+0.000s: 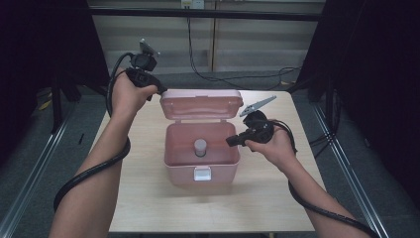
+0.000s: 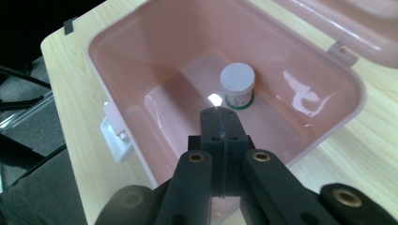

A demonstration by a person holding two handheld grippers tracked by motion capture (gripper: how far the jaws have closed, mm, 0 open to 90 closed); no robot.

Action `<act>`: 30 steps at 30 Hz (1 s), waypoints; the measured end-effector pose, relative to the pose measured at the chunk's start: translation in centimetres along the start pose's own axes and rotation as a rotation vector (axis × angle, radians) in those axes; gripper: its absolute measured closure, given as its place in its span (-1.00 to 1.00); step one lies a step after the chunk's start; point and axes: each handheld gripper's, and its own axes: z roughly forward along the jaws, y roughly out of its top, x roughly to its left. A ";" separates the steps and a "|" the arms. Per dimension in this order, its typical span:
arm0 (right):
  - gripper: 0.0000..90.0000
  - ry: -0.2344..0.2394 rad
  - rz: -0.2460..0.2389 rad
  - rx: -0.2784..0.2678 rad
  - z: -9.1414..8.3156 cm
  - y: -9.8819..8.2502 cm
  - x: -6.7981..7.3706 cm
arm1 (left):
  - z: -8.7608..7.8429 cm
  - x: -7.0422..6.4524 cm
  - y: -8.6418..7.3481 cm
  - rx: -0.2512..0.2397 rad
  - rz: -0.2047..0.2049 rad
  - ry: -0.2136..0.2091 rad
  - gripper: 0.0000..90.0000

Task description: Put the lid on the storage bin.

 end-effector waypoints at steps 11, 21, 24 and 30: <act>1.00 -0.010 -0.001 -0.017 -0.5 0.2 -0.2 | 0.2 0.0 -0.8 0.004 -0.015 -0.016 0.88; 1.00 -0.013 -0.011 -0.022 -0.7 0.4 -0.1 | 0.7 0.5 -2.2 0.017 -0.027 -0.039 0.87; 1.00 -0.015 -0.013 -0.025 -0.8 0.4 -0.1 | 0.9 0.6 -2.8 0.022 -0.033 -0.041 0.87; 1.00 -0.024 -0.013 -0.030 -0.9 0.3 -0.1 | 1.2 0.9 -3.5 0.024 -0.040 -0.049 0.87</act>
